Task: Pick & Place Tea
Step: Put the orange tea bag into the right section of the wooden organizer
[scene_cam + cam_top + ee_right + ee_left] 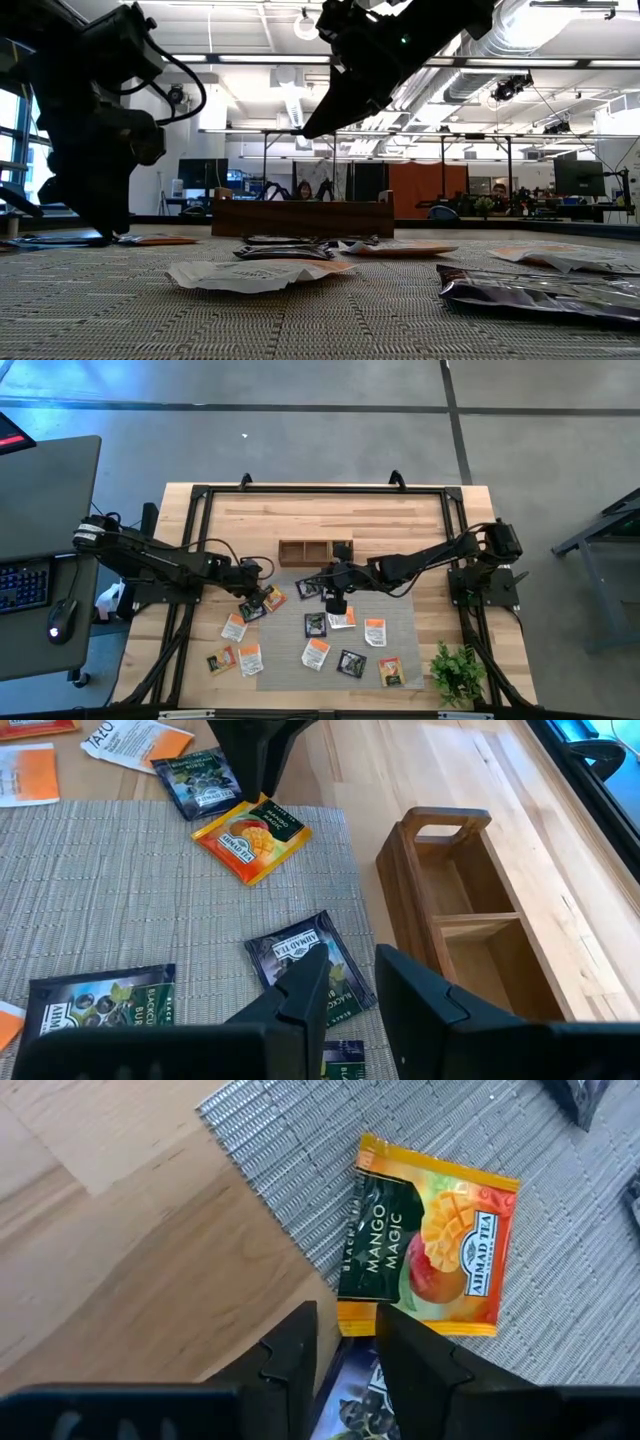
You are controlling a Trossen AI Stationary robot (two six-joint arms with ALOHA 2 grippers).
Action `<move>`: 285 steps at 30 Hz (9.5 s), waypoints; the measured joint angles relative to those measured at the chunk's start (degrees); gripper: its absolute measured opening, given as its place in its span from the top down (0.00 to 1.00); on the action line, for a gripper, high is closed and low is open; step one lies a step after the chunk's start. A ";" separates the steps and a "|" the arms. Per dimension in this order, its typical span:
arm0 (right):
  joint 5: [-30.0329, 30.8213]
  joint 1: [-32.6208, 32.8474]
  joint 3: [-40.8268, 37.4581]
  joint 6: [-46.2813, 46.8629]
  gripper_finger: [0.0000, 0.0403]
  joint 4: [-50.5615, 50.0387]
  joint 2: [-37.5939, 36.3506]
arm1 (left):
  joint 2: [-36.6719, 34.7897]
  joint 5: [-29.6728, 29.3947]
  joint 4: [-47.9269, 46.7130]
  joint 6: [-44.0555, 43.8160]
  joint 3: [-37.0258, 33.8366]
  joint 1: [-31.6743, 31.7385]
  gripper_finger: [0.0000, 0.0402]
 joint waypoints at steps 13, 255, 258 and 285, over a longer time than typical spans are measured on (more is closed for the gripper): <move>0.00 0.00 0.00 0.00 0.80 0.00 0.00 | -1.76 0.58 -0.62 1.51 -0.01 0.00 0.97; 39.40 15.56 -8.63 19.25 0.96 -18.34 -12.99 | 1.51 -21.91 19.83 43.52 13.35 0.02 0.74; 54.90 11.67 -8.54 22.04 0.98 -12.15 -12.67 | 1.51 -23.28 23.85 46.61 13.35 0.02 0.74; 29.20 -2.27 -8.46 9.74 0.99 22.62 -12.63 | 5.93 -34.06 48.61 53.96 13.40 0.06 0.74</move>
